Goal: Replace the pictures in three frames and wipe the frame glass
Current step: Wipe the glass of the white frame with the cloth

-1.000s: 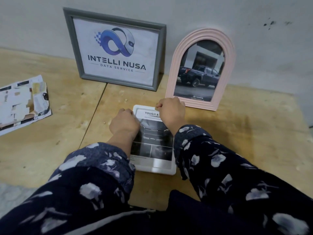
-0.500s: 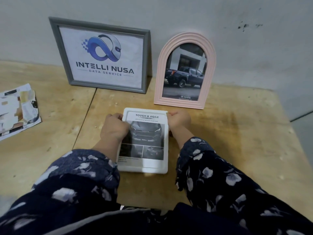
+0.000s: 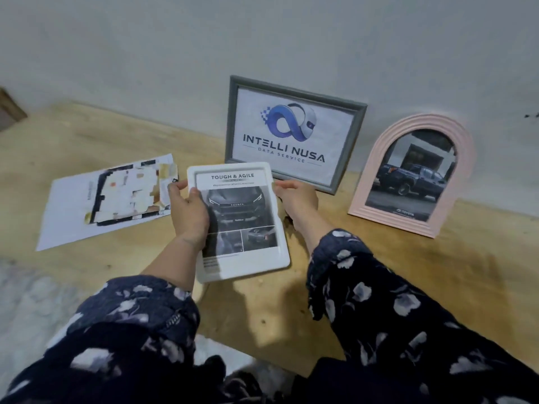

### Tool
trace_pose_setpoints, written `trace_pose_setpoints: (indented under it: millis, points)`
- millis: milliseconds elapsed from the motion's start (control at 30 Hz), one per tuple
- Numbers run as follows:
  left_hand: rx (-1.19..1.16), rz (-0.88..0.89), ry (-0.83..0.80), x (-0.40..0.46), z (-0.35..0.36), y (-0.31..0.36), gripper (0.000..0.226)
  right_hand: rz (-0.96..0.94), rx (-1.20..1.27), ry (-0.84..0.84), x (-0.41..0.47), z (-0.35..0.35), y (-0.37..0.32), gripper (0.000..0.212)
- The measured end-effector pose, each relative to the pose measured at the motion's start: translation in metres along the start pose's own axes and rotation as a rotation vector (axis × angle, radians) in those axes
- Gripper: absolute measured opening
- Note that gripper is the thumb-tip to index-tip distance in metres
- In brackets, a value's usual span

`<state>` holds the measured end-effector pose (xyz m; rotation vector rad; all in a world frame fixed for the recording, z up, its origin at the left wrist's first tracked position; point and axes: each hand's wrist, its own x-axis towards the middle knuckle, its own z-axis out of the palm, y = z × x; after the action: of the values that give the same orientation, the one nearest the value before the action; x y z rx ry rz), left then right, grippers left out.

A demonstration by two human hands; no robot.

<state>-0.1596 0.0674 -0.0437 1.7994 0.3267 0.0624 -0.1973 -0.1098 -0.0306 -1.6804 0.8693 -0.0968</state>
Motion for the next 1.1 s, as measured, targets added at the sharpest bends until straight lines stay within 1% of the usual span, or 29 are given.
trace_pose_setpoints:
  millis: [67, 133, 200, 233, 300, 367, 400, 467, 533, 600, 633, 700, 800, 867, 933, 1000, 1100]
  points:
    - [-0.019, -0.016, 0.087, 0.022, -0.03, 0.004, 0.025, -0.002, -0.05, -0.087, -0.01, 0.031, -0.001, 0.007]
    - [-0.031, -0.006, 0.163, 0.053, -0.067, 0.009, 0.024, 0.0, -0.101, -0.217, -0.02, 0.066, -0.003, 0.011]
    - [-0.018, 0.024, 0.2, 0.082, -0.097, 0.017, 0.021, -0.007, -0.147, -0.303, -0.023, 0.092, -0.006, 0.013]
    - [-0.015, 0.042, 0.21, 0.1, -0.114, 0.022, 0.023, -0.035, -0.186, -0.288, -0.022, 0.11, -0.012, 0.013]
    - [-0.013, 0.064, 0.224, 0.126, -0.134, 0.028, 0.024, -0.123, -0.25, -0.154, -0.014, 0.132, -0.023, 0.014]
    - [-0.002, 0.082, 0.231, 0.148, -0.153, 0.029, 0.015, -0.226, -0.264, -0.053, -0.002, 0.16, -0.034, 0.018]
    - [0.005, 0.089, 0.222, 0.157, -0.16, 0.026, 0.012, -0.263, -0.3, -0.043, 0.004, 0.17, -0.038, 0.022]
    - [0.006, 0.086, 0.21, 0.176, -0.176, 0.018, 0.012, -0.334, -0.531, -0.11, 0.02, 0.198, -0.038, 0.033]
    - [-0.015, 0.066, 0.177, 0.181, -0.178, 0.013, 0.012, -0.36, -0.835, -0.215, 0.024, 0.201, -0.028, 0.043]
    - [-0.035, 0.047, 0.164, 0.187, -0.181, 0.012, 0.013, -0.358, -0.968, -0.278, 0.021, 0.204, -0.021, 0.052]
    - [-0.034, 0.044, 0.158, 0.189, -0.181, 0.012, 0.013, -0.343, -0.963, -0.29, 0.021, 0.203, -0.02, 0.052]
    - [-0.037, 0.032, 0.124, 0.191, -0.175, 0.011, 0.013, -0.302, -0.842, -0.279, 0.022, 0.2, -0.02, 0.048]
    - [-0.048, 0.011, 0.036, 0.185, -0.15, 0.014, 0.016, -0.231, -0.442, -0.148, 0.015, 0.186, -0.035, 0.04]
    - [-0.048, -0.001, -0.041, 0.173, -0.126, 0.019, 0.023, -0.142, -0.18, -0.156, 0.006, 0.17, -0.048, 0.037]
    - [-0.037, -0.002, -0.136, 0.155, -0.096, 0.027, 0.023, -0.037, 0.066, -0.164, -0.004, 0.147, -0.056, 0.032]
    - [-0.058, 0.013, -0.23, 0.135, -0.069, 0.036, 0.026, -0.018, 0.154, -0.134, -0.008, 0.123, -0.057, 0.031]
    - [-0.044, 0.033, -0.36, 0.101, -0.026, 0.047, 0.029, -0.004, 0.215, 0.009, -0.01, 0.074, -0.042, 0.034]
